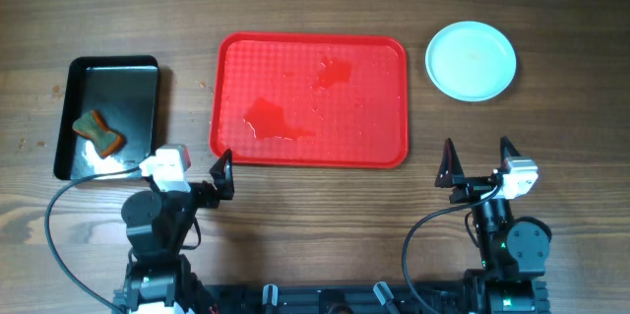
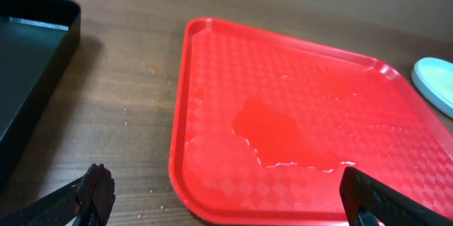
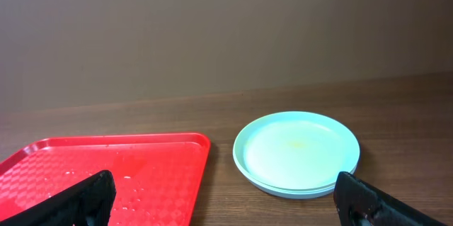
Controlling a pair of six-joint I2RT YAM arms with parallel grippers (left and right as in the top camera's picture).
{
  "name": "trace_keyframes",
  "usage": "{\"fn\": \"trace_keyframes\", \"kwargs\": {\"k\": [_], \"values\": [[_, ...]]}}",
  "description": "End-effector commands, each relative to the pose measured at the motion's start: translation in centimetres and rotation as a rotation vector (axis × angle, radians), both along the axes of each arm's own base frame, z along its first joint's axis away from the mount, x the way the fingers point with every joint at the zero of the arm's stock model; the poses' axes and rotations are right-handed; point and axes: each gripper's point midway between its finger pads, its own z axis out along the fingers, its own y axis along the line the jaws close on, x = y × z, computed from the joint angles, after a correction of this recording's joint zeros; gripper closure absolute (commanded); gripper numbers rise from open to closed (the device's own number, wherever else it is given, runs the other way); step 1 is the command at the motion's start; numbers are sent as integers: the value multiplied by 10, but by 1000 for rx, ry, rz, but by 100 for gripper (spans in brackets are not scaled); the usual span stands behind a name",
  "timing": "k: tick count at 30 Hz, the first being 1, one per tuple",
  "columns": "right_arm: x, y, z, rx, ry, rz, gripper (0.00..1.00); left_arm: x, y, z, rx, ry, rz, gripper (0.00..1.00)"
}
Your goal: Clean dirty plates on tray and stack at the side
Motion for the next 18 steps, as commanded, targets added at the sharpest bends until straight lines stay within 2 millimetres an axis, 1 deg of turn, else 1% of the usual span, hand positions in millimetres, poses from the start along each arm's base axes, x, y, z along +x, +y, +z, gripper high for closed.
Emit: {"fn": "trace_keyframes", "kwargs": {"k": [1,4,7,12,18], "values": [[0,-4,2,-19,-9,-23,0,-4,1,-2,36,-42,18,0],[0,-4,2,-20,-10,-23,0,-5,-1,8,49,-87,21,0],[0,-4,2,-19,-9,-23,0,-10,1,3,60,-64,39,0],[0,-4,2,-19,-9,-23,0,-9,-1,9,60,-93,34,0],[0,-4,2,-20,-10,-23,0,-12,-11,34,60,-205,-3,0]]}}
